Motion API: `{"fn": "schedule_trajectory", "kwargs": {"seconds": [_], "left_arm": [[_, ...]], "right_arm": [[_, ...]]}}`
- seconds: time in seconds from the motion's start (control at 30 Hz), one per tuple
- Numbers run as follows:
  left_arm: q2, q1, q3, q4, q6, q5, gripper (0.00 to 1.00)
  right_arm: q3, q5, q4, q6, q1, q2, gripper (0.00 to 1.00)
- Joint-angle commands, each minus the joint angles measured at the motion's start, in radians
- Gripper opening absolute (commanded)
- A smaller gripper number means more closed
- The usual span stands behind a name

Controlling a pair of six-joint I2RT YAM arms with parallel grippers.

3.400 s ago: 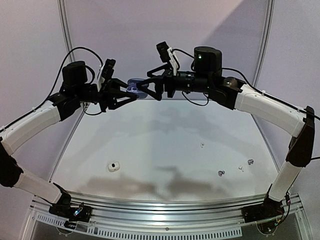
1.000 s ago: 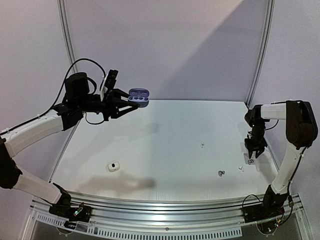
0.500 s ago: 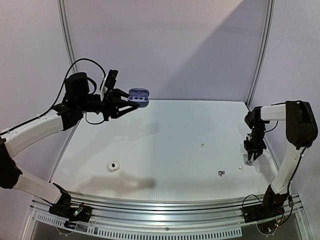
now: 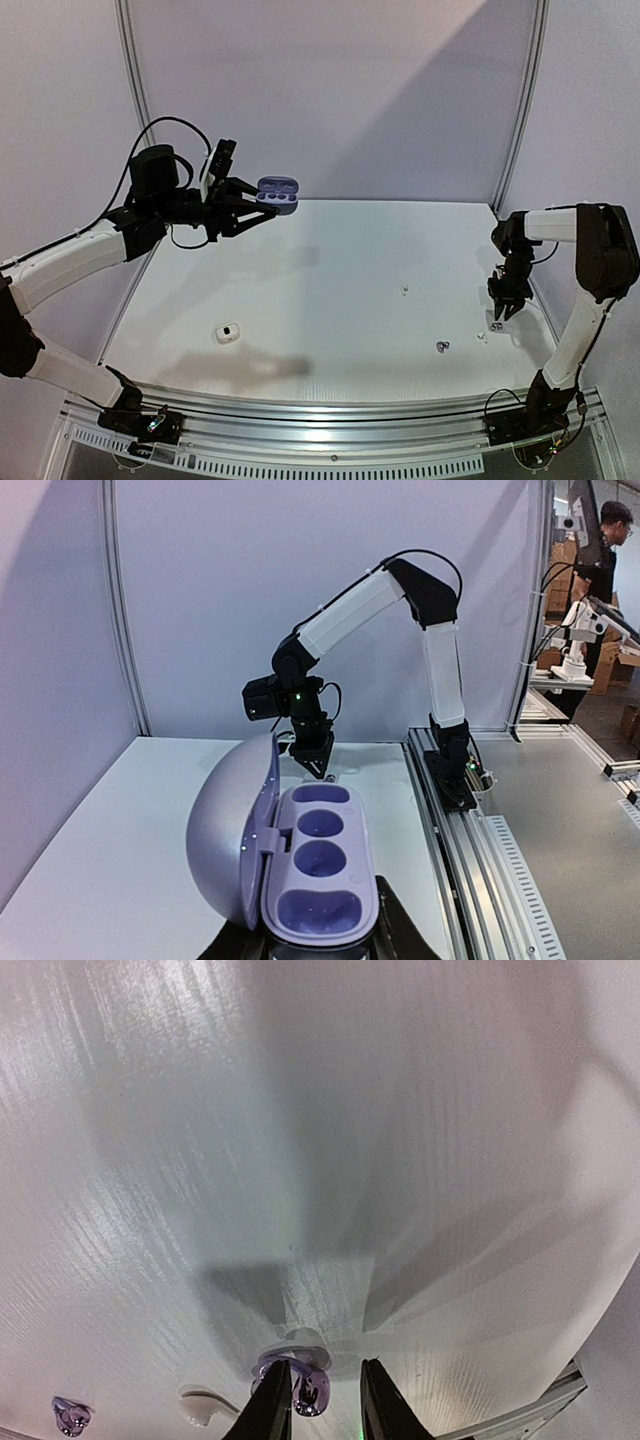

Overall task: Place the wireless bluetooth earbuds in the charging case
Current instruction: Pick up the right earbud from the center of the board.

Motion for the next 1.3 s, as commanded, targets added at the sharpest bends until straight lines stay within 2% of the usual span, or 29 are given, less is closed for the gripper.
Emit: {"fn": "schedule_trajectory", "kwargs": {"seconds": [0.0, 0.33, 0.53, 0.87, 1.1, 1.27], "left_arm": [[0.006, 0.007, -0.004, -0.003, 0.010, 0.005, 0.00], [0.006, 0.010, -0.008, 0.004, 0.011, 0.002, 0.00], [0.003, 0.013, -0.011, 0.002, 0.012, 0.001, 0.00], [0.006, 0.014, -0.013, 0.006, 0.015, 0.000, 0.00], [0.005, 0.016, -0.015, 0.012, 0.014, -0.002, 0.00], [0.003, 0.021, -0.017, 0.012, 0.013, -0.001, 0.00]], "right_arm": [[-0.009, -0.011, -0.013, 0.022, 0.003, -0.030, 0.24], [-0.035, -0.020, 0.016, 0.033, 0.003, 0.004, 0.24], [-0.042, -0.032, 0.012, 0.034, 0.003, -0.002, 0.19], [-0.057, -0.056, 0.004, 0.054, 0.003, -0.005, 0.22], [-0.059, -0.045, 0.004, 0.055, 0.003, 0.005, 0.13], [-0.053, -0.058, 0.000, 0.058, 0.003, 0.010, 0.12]]}}
